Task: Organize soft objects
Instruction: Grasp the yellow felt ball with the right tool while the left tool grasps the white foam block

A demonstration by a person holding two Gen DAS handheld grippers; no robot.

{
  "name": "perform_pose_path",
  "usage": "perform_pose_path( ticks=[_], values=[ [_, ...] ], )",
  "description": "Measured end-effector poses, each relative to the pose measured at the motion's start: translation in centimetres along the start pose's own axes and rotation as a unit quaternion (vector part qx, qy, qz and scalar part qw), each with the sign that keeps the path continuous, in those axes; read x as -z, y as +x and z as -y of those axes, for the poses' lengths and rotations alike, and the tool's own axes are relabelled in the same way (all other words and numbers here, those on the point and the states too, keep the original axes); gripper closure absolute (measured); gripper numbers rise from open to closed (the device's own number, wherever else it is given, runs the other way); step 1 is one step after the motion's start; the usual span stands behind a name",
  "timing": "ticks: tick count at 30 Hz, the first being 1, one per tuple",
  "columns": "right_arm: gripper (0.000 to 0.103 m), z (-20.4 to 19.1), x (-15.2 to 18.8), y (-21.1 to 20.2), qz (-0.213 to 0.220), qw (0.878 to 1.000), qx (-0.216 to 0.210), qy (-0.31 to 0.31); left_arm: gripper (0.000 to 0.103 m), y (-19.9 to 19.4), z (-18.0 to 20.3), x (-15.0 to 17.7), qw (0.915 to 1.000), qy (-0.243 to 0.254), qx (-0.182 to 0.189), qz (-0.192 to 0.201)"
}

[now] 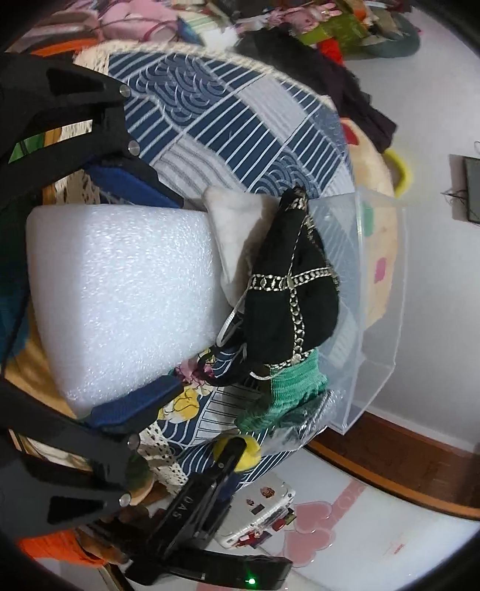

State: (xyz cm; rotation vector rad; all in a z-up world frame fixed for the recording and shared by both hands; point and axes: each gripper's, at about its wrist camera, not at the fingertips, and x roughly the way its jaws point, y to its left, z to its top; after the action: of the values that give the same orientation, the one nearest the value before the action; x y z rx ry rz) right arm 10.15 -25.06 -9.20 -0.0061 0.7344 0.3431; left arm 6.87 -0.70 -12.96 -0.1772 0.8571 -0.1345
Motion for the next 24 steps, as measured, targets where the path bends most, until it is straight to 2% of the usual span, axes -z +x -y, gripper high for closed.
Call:
perform_pose_path(
  ticks=[9, 10, 11, 12, 14, 16, 18, 20, 24],
  values=[
    [0.061, -0.4, -1.1, -1.6, 0.027, 1.0, 0.009, -0.009, 0.019, -3.0, -1.6, 0.7, 0.9996, 0.002, -0.012, 0.025],
    [0.061, -0.5, -1.2, -1.8, 0.031, 0.999, 0.01, -0.011, 0.023, -3.4, -1.8, 0.9, 0.9994, 0.003, -0.019, 0.03],
    [0.061, -0.5, -1.3, -2.0, 0.035, 0.999, 0.011, -0.012, 0.052, -3.7, -1.8, 1.0, 0.9992, 0.005, -0.025, 0.032],
    [0.061, -0.5, -1.4, -2.1, 0.038, 0.999, 0.012, -0.013, 0.061, -3.8, -2.0, 1.1, 0.9991, 0.007, -0.034, 0.025],
    [0.061, -0.6, -1.6, -2.4, 0.041, 0.999, 0.012, -0.015, 0.061, -3.8, -2.9, 1.2, 0.9996, -0.004, -0.022, 0.015],
    [0.061, -0.6, -1.7, -2.4, 0.043, 0.999, 0.009, -0.015, 0.061, -3.1, -3.7, 1.5, 0.9996, -0.008, -0.028, -0.002],
    [0.061, -0.8, -1.7, -2.3, 0.042, 0.999, 0.008, -0.017, 0.052, -2.6, -4.2, 1.9, 0.9995, -0.016, -0.023, -0.016],
    [0.061, -0.9, -1.6, -2.2, 0.04, 0.999, 0.007, -0.019, 0.03, -2.7, -4.1, 2.4, 0.9996, -0.018, -0.015, -0.015],
    [0.061, -1.0, -1.4, -2.2, 0.038, 0.999, 0.006, -0.018, 0.018, -3.5, -2.5, 2.7, 0.9995, 0.02, -0.025, 0.004]
  ],
)
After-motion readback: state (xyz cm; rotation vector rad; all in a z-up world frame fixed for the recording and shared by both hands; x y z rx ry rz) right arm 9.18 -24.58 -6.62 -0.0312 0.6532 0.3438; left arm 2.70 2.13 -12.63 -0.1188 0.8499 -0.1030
